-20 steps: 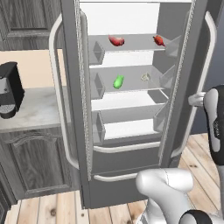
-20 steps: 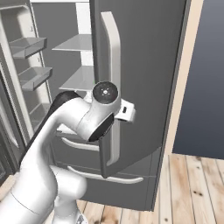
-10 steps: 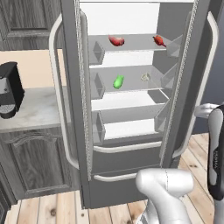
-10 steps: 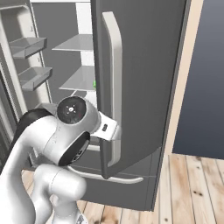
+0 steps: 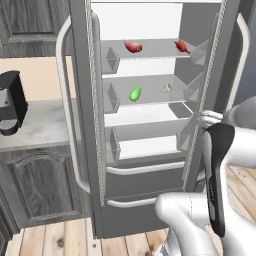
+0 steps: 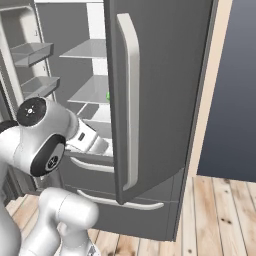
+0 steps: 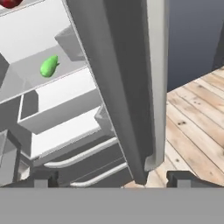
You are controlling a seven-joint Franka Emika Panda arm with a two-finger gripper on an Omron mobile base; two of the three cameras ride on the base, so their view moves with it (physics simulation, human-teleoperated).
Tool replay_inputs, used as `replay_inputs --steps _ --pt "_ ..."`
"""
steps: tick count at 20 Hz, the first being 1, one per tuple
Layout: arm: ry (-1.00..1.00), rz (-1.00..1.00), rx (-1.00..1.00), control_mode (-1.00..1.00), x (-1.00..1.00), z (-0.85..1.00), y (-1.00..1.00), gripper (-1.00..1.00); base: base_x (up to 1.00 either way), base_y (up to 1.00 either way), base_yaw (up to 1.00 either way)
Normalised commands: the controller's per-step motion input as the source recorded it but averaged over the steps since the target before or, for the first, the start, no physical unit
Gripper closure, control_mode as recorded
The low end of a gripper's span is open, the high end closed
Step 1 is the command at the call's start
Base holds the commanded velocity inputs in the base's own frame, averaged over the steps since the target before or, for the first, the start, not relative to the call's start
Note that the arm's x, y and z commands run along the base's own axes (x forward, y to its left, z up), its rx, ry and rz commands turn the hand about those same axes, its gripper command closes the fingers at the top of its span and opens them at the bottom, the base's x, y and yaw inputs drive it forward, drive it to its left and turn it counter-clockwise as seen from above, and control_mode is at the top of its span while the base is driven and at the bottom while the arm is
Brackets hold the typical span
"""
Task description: Gather the garlic and corn from the fridge and place them on a tray on the dining counter. Then gather the steak and fish from the fridge and place them on the other tray.
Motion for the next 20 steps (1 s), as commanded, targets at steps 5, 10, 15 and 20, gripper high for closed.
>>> replay_inputs --steps 5,10,15,20 --pt "0.0 -0.31 0.17 -1.0 0.39 0.31 0.45 -1.0 0.0 0.0 0.0" --pt "0.01 -0.27 0.27 -1.0 0.66 0.02 0.17 -1.0 0.0 0.0 0.0" --pt "-0.07 -0.11 0.35 -1.0 0.68 -0.08 -0.01 -1.0 0.0 0.0 0.0" --pt "-0.19 -0.16 0.29 -1.0 0.66 -0.07 0.21 -1.0 0.0 0.0 0.0"
